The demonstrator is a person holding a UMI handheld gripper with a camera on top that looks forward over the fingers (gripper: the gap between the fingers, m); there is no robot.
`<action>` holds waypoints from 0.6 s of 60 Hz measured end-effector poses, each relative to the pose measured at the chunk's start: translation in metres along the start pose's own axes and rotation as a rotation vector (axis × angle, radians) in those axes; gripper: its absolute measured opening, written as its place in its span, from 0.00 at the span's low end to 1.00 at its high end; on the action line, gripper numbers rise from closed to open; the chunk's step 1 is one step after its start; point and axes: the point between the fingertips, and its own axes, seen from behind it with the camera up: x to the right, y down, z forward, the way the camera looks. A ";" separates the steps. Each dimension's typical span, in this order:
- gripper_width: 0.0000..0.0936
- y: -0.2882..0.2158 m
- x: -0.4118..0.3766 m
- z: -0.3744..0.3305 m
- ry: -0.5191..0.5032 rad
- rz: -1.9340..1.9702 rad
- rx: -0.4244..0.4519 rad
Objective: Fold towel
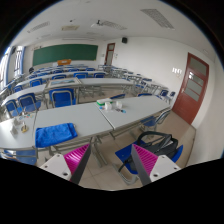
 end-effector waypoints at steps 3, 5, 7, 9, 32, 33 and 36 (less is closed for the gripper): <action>0.91 0.005 -0.001 -0.001 0.004 -0.001 -0.011; 0.91 0.010 -0.003 -0.002 0.005 -0.003 -0.020; 0.91 0.016 -0.007 -0.003 0.004 -0.006 -0.029; 0.91 0.022 -0.010 -0.002 0.005 -0.011 -0.039; 0.91 0.100 -0.262 0.002 -0.289 -0.115 -0.097; 0.91 0.099 -0.276 0.004 -0.308 -0.123 -0.092; 0.91 0.094 -0.316 0.011 -0.359 -0.153 -0.078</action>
